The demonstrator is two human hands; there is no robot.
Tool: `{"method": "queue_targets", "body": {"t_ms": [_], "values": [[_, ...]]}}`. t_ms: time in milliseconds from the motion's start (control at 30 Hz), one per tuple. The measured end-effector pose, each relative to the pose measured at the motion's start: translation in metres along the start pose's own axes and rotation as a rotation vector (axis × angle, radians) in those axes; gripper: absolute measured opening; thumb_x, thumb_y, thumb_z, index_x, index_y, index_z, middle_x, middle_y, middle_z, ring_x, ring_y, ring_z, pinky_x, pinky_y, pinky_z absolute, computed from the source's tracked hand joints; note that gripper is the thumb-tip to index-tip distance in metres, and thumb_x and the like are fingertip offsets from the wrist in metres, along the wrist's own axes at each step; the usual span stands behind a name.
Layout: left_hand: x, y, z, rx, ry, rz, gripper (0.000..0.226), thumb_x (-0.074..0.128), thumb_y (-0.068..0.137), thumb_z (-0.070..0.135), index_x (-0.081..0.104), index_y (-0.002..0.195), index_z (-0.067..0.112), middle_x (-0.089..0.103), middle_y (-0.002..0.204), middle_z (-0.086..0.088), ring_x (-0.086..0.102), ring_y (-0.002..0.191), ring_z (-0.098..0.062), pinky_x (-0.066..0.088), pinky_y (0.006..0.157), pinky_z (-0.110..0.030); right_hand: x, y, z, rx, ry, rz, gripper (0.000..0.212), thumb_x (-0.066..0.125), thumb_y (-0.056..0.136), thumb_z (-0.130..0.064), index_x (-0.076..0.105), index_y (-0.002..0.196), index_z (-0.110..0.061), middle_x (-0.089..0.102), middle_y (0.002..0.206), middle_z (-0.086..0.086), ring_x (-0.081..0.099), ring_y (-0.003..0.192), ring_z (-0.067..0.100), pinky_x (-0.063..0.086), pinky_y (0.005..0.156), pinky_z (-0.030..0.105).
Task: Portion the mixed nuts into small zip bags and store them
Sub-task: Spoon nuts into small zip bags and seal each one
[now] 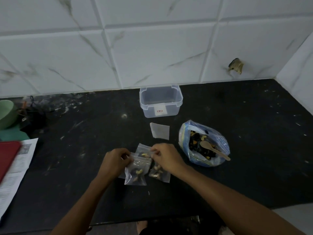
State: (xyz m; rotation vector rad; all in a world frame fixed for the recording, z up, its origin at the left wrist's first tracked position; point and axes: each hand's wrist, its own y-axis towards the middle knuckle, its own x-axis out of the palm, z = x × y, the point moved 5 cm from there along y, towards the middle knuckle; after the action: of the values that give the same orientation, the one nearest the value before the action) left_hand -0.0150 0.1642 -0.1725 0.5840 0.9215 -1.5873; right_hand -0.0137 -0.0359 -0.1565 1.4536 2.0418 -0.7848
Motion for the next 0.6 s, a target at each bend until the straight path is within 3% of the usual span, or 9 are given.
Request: {"method": "queue_targets", "body": {"t_ms": [100, 200, 300, 367, 433, 500, 600], "values": [[-0.005, 0.008, 0.001, 0.003, -0.053, 0.046, 0.006, 0.069, 0.088, 0.029, 0.070, 0.094, 0.029, 0.069, 0.087, 0.011, 0.064, 0.080, -0.002, 0.050, 0.067, -0.020, -0.034, -0.004, 0.017, 0.030, -0.046, 0.101, 0.015, 0.057, 0.094, -0.018, 0.070, 0.100, -0.017, 0.069, 0.094, -0.003, 0.063, 0.083, 0.005, 0.055, 0.079, 0.027], [-0.004, 0.020, 0.017, 0.052, -0.096, 0.096, 0.007, 0.065, 0.092, 0.026, 0.069, 0.097, 0.025, 0.068, 0.090, 0.010, 0.062, 0.080, 0.001, 0.045, 0.066, -0.014, -0.069, -0.010, 0.036, 0.093, -0.089, 0.180, 0.016, 0.054, 0.096, -0.020, 0.069, 0.093, -0.016, 0.065, 0.081, -0.006, 0.058, 0.072, 0.002, 0.049, 0.069, 0.018], [0.010, 0.041, 0.051, 0.226, 0.073, 0.132, 0.014, 0.063, 0.092, 0.026, 0.065, 0.105, 0.024, 0.062, 0.100, 0.006, 0.061, 0.088, -0.006, 0.049, 0.074, -0.021, -0.091, -0.017, 0.058, 0.188, -0.107, 0.238, 0.022, 0.050, 0.098, -0.022, 0.068, 0.087, -0.014, 0.058, 0.073, -0.002, 0.052, 0.066, 0.006, 0.042, 0.066, 0.020], [0.025, 0.055, 0.079, 0.371, 0.249, 0.148, 0.026, 0.065, 0.090, 0.030, 0.062, 0.115, 0.024, 0.059, 0.114, 0.001, 0.057, 0.104, -0.013, 0.049, 0.086, -0.029, -0.099, -0.021, 0.072, 0.227, -0.086, 0.289, 0.026, 0.050, 0.097, -0.020, 0.067, 0.078, -0.013, 0.059, 0.066, 0.000, 0.054, 0.062, 0.010, 0.046, 0.064, 0.027], [0.043, 0.067, 0.102, 0.466, 0.416, 0.128, 0.043, 0.066, 0.088, 0.032, 0.054, 0.129, 0.024, 0.051, 0.133, -0.004, 0.049, 0.122, -0.021, 0.044, 0.102, -0.038, -0.103, -0.028, 0.082, 0.243, -0.069, 0.347, 0.027, 0.052, 0.095, -0.018, 0.067, 0.072, -0.013, 0.057, 0.061, -0.004, 0.052, 0.058, 0.006, 0.040, 0.058, 0.021], [0.056, 0.077, 0.114, 0.468, 0.541, 0.080, 0.053, 0.066, 0.088, 0.033, 0.046, 0.136, 0.025, 0.043, 0.143, -0.006, 0.040, 0.132, -0.025, 0.036, 0.109, -0.042, -0.107, -0.036, 0.085, 0.248, -0.084, 0.379, 0.025, 0.054, 0.094, -0.019, 0.068, 0.075, -0.014, 0.056, 0.063, -0.007, 0.050, 0.059, 0.002, 0.033, 0.055, 0.013], [0.066, 0.089, 0.118, 0.425, 0.652, 0.039, 0.044, 0.063, 0.090, 0.033, 0.050, 0.131, 0.024, 0.047, 0.141, -0.007, 0.043, 0.131, -0.025, 0.036, 0.109, -0.044, -0.109, -0.045, 0.087, 0.241, -0.110, 0.367, 0.025, 0.055, 0.095, -0.020, 0.067, 0.074, -0.015, 0.054, 0.064, -0.009, 0.049, 0.059, 0.000, 0.035, 0.055, 0.011]]}}
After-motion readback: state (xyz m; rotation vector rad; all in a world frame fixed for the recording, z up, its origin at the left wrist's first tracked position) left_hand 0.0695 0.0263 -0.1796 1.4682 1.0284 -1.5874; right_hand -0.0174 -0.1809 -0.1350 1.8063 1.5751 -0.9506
